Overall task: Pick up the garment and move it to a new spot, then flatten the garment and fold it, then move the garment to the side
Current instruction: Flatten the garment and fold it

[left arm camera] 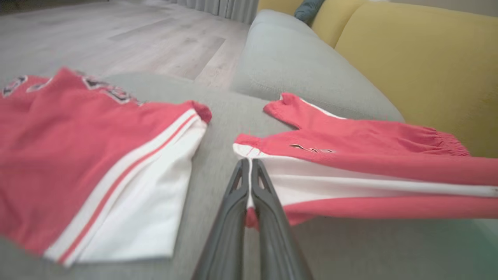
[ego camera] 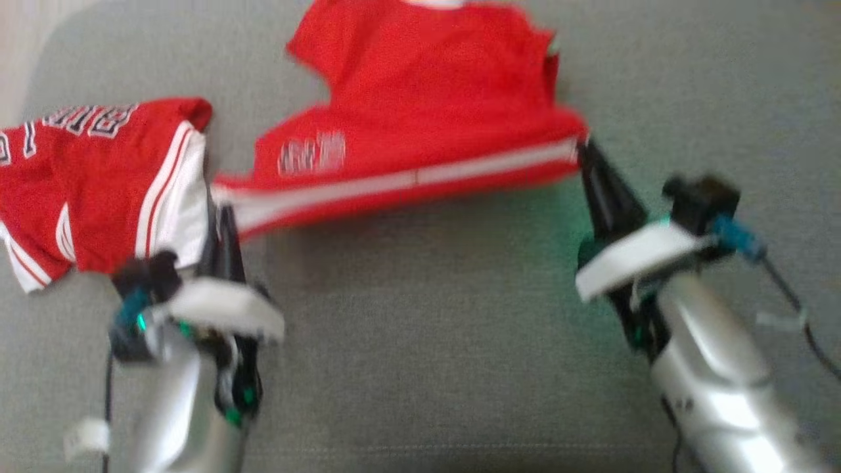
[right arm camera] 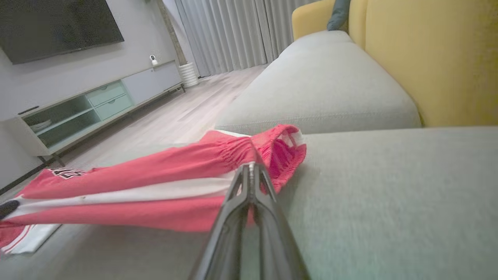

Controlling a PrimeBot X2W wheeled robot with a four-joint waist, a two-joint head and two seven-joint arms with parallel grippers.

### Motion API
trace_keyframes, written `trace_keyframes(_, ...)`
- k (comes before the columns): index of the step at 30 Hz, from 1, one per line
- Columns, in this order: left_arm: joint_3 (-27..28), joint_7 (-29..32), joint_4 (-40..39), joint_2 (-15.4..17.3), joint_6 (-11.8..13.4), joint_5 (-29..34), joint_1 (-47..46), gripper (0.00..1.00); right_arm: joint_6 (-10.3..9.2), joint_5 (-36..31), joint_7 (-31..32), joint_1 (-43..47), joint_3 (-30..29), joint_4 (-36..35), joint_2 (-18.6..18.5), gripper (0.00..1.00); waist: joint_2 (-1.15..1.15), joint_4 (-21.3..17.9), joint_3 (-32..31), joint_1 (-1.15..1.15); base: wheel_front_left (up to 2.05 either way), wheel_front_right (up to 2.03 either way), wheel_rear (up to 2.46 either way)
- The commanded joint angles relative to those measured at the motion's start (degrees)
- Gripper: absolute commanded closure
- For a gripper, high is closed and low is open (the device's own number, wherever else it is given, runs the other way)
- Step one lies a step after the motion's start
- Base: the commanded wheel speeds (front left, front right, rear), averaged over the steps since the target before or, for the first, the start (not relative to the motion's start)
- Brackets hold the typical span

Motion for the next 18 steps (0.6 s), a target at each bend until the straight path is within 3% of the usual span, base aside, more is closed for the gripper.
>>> trace_keyframes(1,0.75,-0.34,-2.72,1.4,0.85,-0.95,1.1,1.0,0.37,1.55,-0.36,2.16,0.63,-2.64,0.07,1.0,0.0,-1.36,-3.91,0.01,0.0,0.0,0.0)
trace_keyframes(10,-2.49,-0.34,-7.74,1.39,2.79,-1.77,14.76,1.0,0.37,6.95,-0.37,18.08,-1.21,-9.88,-0.72,1.0,0.0,-1.95,-10.83,0.01,0.0,0.0,0.0)
trace_keyframes(14,-1.52,-0.34,-10.94,1.39,3.56,-0.37,14.64,1.0,0.37,6.81,-0.37,20.09,-1.56,-11.92,-1.12,1.0,0.0,-2.46,-10.97,0.01,0.0,0.0,0.0)
trace_keyframes(18,-0.44,-0.34,-10.79,1.56,2.3,3.02,9.03,1.0,0.37,6.36,-0.37,17.72,-2.0,-11.99,0.0,1.0,0.0,-3.63,-8.21,0.01,0.0,0.0,0.0)
